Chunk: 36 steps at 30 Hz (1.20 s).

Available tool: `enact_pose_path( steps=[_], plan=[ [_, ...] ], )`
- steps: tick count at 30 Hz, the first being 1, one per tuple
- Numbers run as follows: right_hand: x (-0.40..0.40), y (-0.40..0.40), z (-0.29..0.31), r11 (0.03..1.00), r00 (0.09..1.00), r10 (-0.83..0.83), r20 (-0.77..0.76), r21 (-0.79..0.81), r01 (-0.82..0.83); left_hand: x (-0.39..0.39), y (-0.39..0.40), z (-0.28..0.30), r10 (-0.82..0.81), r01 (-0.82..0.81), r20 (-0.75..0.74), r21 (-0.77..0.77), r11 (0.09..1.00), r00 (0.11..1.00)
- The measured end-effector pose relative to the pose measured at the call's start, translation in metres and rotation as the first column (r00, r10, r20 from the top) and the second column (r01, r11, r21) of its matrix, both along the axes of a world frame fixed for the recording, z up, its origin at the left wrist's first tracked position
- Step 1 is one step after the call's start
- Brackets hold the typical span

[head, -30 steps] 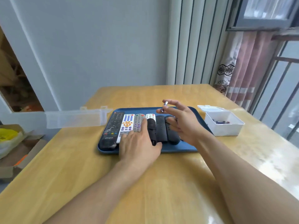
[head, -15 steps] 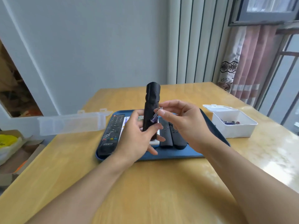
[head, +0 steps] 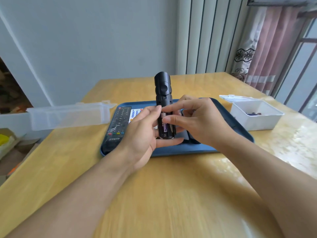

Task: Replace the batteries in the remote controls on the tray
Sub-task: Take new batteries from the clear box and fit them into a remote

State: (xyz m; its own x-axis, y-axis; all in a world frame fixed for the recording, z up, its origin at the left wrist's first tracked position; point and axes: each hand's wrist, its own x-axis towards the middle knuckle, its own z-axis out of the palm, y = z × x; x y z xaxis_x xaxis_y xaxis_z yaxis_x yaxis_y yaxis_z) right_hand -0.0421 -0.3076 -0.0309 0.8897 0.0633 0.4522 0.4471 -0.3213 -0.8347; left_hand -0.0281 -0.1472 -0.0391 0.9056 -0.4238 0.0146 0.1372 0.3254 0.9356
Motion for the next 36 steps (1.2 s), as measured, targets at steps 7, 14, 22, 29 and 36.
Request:
enact_pose_path(
  steps=[7, 14, 22, 29, 36],
  plan=[
    [0.004, -0.002, -0.005, 0.998, 0.998, -0.06, -0.01, -0.028, 0.059, 0.002, 0.001, -0.002, 0.023, -0.024, 0.013, 0.05, 0.998, 1.0],
    [0.004, -0.003, -0.006, 0.995, 0.995, -0.093, -0.019, -0.038, 0.092, 0.005, 0.0, -0.004, 0.023, -0.023, 0.002, 0.026, 0.999, 1.0],
    [0.008, -0.011, 0.001, 0.982, 0.965, -0.13, -0.227, 0.107, 0.157, 0.007, 0.001, -0.002, 0.12, -0.12, -0.03, -0.032, 0.992, 0.992],
    [0.013, -0.018, 0.001, 0.964, 0.925, 0.022, -0.38, 0.252, 0.081, 0.012, 0.004, -0.001, 0.244, -0.247, 0.053, 0.069, 0.967, 0.968],
    [0.01, -0.014, -0.001, 0.992, 0.986, 0.035, -0.161, 0.125, -0.014, 0.017, 0.006, 0.001, 0.341, -0.339, 0.029, -0.066, 0.939, 0.94]
  ],
)
